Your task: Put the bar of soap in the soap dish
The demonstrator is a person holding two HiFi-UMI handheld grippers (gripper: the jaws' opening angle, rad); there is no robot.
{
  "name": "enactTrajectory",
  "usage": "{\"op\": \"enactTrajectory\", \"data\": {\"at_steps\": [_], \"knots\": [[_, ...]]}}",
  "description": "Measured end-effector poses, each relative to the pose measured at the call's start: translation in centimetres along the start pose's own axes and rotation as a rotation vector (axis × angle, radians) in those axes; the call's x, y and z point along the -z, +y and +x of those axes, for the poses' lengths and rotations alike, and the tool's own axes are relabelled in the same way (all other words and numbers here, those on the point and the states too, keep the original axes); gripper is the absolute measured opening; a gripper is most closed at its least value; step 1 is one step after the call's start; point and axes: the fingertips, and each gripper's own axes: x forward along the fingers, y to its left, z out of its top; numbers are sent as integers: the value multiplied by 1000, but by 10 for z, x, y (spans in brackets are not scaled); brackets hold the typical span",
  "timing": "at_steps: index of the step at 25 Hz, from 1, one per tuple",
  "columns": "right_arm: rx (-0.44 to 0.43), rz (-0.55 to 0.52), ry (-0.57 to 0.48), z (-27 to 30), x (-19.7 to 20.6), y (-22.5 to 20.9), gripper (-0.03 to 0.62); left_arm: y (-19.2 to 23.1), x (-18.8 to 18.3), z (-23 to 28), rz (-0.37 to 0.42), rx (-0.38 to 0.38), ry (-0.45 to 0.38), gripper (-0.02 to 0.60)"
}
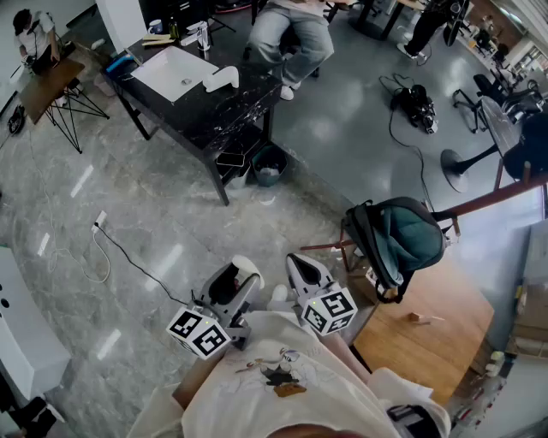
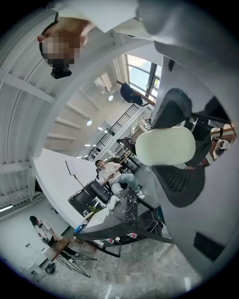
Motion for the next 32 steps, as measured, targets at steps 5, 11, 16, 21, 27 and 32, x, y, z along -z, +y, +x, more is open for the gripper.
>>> {"op": "enactTrajectory", "data": {"at_steps": [5,11,16,21,27,32], "knots": [[-3,-45,-31,25,-11,-22,6,19,-8,23,36,20,-29,258],[-1,-34,5,30,7,-6,6,31,-3,7,7,13,-20,258],[-33,-19,-25,52,4,20,8,47,-20,-23,8,-9,-54,258],[-41,-57,-23,75,5,49,8,76,-41,-58,-4,-39,-112,258],[-12,-50,8,97,11,52,8,111,-62,-49,-27,-32,-105,258],[-9,-37,-12,128,-11,17,8,121,-80,1,-14,-18,-79,258]]}}
